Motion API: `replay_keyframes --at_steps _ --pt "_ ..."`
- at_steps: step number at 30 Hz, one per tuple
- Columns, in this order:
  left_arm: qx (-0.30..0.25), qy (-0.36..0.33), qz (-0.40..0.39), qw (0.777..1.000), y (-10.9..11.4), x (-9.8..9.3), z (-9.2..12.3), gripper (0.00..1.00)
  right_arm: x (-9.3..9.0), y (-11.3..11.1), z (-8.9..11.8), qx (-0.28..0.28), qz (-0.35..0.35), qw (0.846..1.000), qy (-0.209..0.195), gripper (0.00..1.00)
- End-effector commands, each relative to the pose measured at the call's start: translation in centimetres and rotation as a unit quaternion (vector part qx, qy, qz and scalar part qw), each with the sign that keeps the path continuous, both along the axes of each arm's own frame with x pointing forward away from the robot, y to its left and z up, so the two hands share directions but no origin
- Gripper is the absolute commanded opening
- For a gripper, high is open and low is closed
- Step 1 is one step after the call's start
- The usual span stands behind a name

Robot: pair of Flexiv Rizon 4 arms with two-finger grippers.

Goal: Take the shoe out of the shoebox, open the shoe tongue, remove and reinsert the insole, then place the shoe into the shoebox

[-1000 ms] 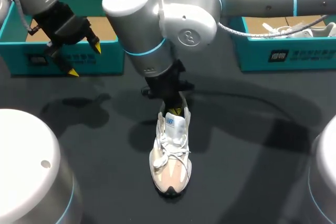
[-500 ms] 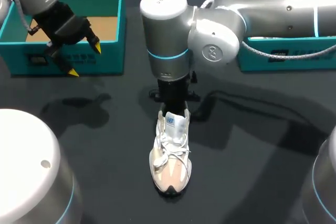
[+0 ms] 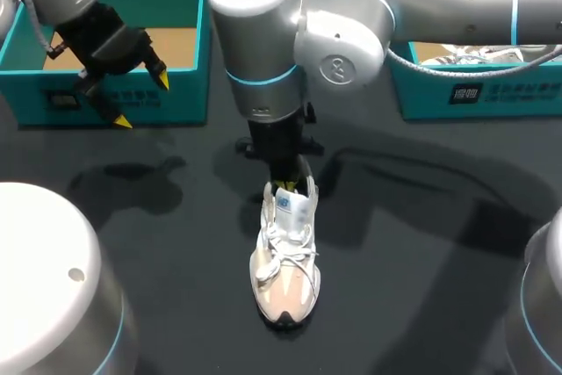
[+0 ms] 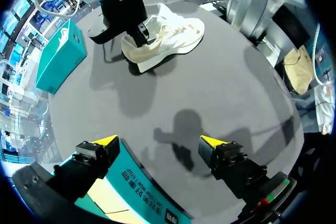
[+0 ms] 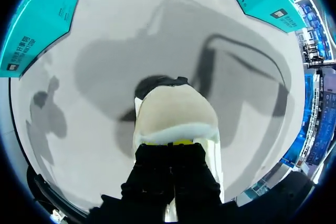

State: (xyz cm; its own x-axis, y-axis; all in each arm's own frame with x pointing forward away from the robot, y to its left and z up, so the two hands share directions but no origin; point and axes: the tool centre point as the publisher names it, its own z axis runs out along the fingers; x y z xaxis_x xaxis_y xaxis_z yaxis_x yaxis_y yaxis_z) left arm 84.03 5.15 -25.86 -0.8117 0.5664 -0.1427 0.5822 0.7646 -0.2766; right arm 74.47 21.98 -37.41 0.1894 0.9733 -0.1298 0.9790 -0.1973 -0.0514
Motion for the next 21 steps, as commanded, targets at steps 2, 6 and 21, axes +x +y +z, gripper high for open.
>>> replay_keyframes --at_steps 2,6,21 --pt "0.002 0.0 0.0 1.0 0.0 0.0 0.0 1.0 -0.6 0.2 -3.0 0.011 -0.132 0.991 0.001 0.0" --pt "0.002 0.0 0.0 1.0 0.0 0.0 0.0 1.0 -1.6 0.0 -3.8 0.026 -0.142 0.989 0.012 0.0" --pt "0.002 0.0 0.0 1.0 0.0 0.0 0.0 1.0 -2.9 0.4 -0.2 0.032 -0.092 0.995 0.013 0.0"
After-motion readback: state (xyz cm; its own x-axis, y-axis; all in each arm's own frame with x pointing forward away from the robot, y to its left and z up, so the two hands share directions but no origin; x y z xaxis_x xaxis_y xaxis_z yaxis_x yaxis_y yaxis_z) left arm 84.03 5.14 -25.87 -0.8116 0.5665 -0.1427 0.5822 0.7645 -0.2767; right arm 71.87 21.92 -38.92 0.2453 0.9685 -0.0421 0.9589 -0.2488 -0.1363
